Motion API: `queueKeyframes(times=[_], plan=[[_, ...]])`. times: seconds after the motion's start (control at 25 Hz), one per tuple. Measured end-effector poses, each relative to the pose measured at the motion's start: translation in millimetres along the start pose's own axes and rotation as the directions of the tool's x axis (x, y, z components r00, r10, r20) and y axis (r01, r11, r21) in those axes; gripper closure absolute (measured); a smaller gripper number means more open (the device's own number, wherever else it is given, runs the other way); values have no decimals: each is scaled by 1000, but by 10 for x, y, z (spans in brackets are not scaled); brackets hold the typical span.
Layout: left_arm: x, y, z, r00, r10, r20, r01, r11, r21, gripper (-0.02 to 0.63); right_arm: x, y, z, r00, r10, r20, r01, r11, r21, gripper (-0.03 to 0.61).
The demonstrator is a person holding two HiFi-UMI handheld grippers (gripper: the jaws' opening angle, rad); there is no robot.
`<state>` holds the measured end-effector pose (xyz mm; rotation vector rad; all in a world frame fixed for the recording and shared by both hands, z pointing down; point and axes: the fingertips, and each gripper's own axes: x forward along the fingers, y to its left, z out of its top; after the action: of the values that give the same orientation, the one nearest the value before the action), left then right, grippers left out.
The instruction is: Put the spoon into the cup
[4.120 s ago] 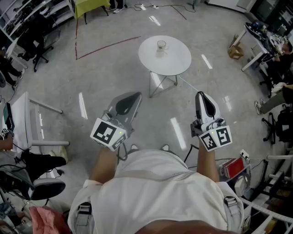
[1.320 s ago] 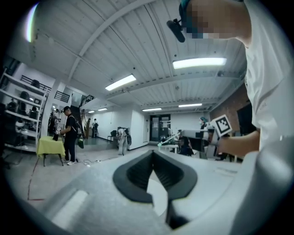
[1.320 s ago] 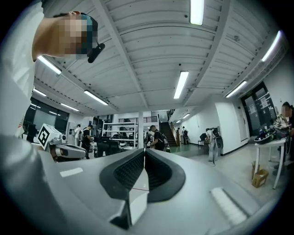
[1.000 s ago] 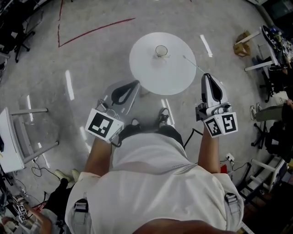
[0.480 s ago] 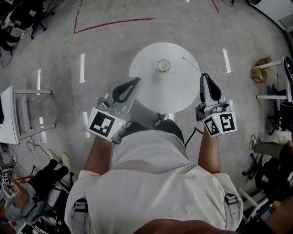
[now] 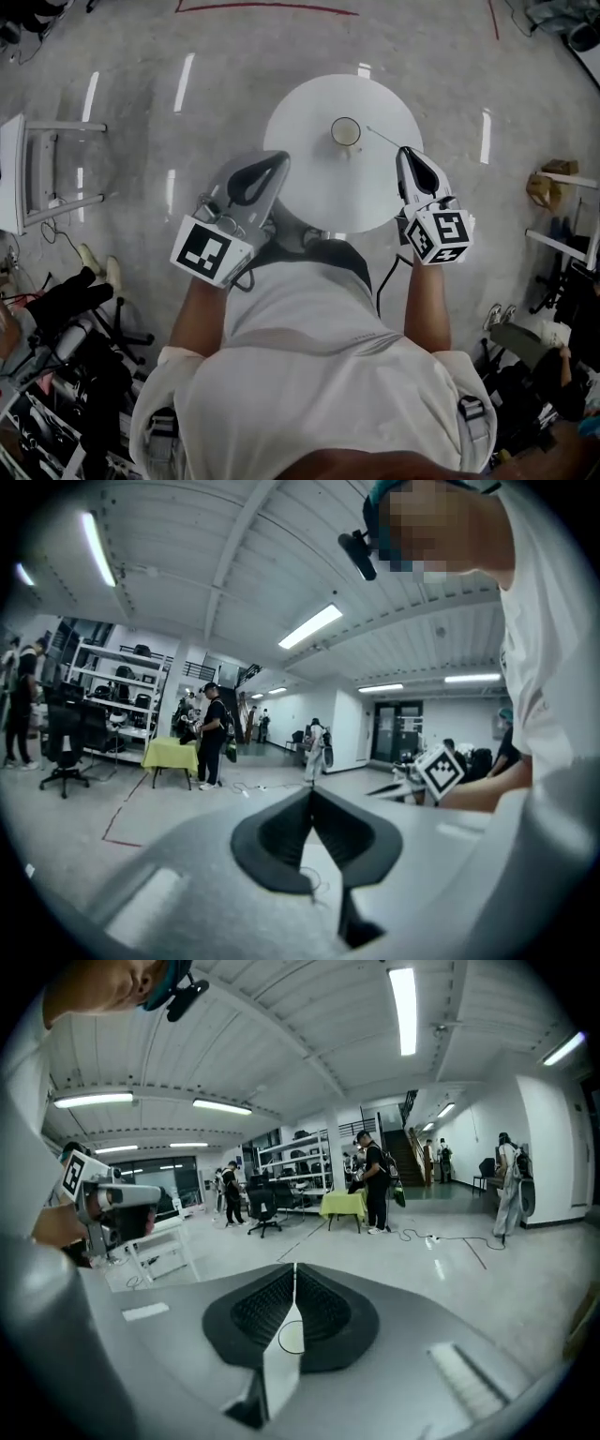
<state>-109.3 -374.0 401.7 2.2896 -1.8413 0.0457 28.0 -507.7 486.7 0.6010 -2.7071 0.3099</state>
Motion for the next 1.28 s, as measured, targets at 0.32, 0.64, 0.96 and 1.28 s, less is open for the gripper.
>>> queueKeyframes(times=[0.32,0.64,0.96,1.28], plan=[[-45,458,-204,999,-14,-30,13,999,-46,611,852,150,-615,977,-32,-213,28,999,-18,566],[-64,670,-347,998,-19,-66,15,998,-53,611,1380,135,-1270,936,-77,-344,75,997,-19,566],[-152,738,-400,997,-5,-76,0,998,-65,611,1517,137,-1441,934,-88,-346,93,996,-2,555],[-293,762,-419,998,-10,-69,6,998,-62,611,1489,255,-1358,941,-90,-326,92,996,-7,483]])
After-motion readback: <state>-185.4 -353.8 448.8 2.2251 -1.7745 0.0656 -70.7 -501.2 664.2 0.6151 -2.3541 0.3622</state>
